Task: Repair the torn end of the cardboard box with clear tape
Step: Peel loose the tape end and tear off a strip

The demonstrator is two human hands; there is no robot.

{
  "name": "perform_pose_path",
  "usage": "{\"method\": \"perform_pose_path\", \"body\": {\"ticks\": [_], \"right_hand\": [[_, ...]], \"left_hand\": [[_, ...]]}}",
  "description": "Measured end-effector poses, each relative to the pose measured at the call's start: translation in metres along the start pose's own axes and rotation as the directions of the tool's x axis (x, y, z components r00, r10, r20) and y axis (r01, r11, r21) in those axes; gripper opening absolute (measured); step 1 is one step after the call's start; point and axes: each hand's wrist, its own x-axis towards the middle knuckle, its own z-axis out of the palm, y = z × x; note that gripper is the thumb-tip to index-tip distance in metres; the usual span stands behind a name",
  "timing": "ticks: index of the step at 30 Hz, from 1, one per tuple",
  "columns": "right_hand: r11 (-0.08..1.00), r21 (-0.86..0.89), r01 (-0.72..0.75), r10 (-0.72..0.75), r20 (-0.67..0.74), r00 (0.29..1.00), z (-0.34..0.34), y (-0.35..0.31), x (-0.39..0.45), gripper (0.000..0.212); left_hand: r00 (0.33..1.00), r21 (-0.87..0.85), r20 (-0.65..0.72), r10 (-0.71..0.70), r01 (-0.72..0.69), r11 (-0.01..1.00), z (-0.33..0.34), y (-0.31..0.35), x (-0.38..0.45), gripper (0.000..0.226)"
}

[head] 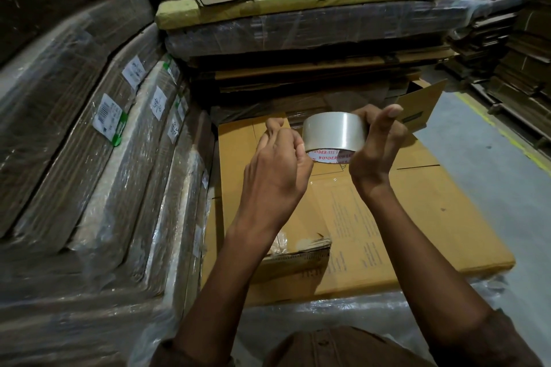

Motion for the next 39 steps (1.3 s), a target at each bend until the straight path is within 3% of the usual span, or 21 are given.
{"method": "perform_pose_path", "body": {"ticks": [7, 10, 12, 15, 17, 21, 25, 29, 33, 39], "right_hand": [[1.000, 0.005, -0.012, 0.012, -0.003, 1.000, 0.004, 0.007, -0.005, 0.088], [0.989, 0.105, -0.104, 0.100, 0.036, 0.994, 0.004, 0.008, -0.004, 0.081], [0.952, 0.183, -0.246, 0.228, 0.116, 0.967, 0.003, 0.010, 0.000, 0.080], [0.760, 0.267, -0.592, 0.500, 0.341, 0.796, 0.000, 0.013, 0.009, 0.085], [0.646, 0.251, -0.721, 0.576, 0.460, 0.676, -0.002, 0.015, 0.013, 0.084], [0.540, 0.108, -0.835, 0.621, 0.619, 0.481, -0.005, 0.016, 0.016, 0.090], [0.469, -0.077, -0.880, 0.688, 0.657, 0.309, -0.004, 0.024, 0.015, 0.085], [0.363, -0.223, -0.905, 0.700, 0.706, 0.107, -0.002, 0.037, 0.013, 0.113], [0.305, -0.259, -0.916, 0.718, 0.695, 0.043, -0.004, 0.047, 0.017, 0.126], [0.256, -0.272, -0.928, 0.744, 0.669, 0.009, -0.003, 0.059, 0.017, 0.115]], "left_hand": [[0.996, -0.062, 0.037, -0.081, 0.083, 0.995, 0.002, -0.007, -0.001, 0.004], [0.989, -0.217, 0.085, -0.120, 0.136, 0.967, -0.002, -0.010, 0.001, 0.006], [0.989, -0.304, 0.123, -0.083, 0.117, 0.945, -0.005, -0.016, 0.002, 0.005], [0.992, -0.367, 0.120, 0.032, 0.014, 0.930, -0.006, -0.026, 0.002, 0.019], [0.989, -0.378, 0.093, 0.117, -0.073, 0.923, -0.004, -0.031, 0.004, 0.031], [0.972, -0.282, 0.020, 0.232, -0.217, 0.934, -0.004, -0.035, 0.008, 0.029], [0.933, -0.238, 0.001, 0.359, -0.348, 0.907, -0.006, -0.035, 0.013, 0.011], [0.922, -0.200, 0.024, 0.387, -0.375, 0.905, -0.006, -0.035, 0.015, 0.007], [0.914, -0.147, 0.024, 0.406, -0.398, 0.905, -0.003, -0.032, 0.014, 0.008], [0.920, -0.042, 0.038, 0.390, -0.388, 0.921, 0.007, -0.027, 0.011, 0.009]]}}
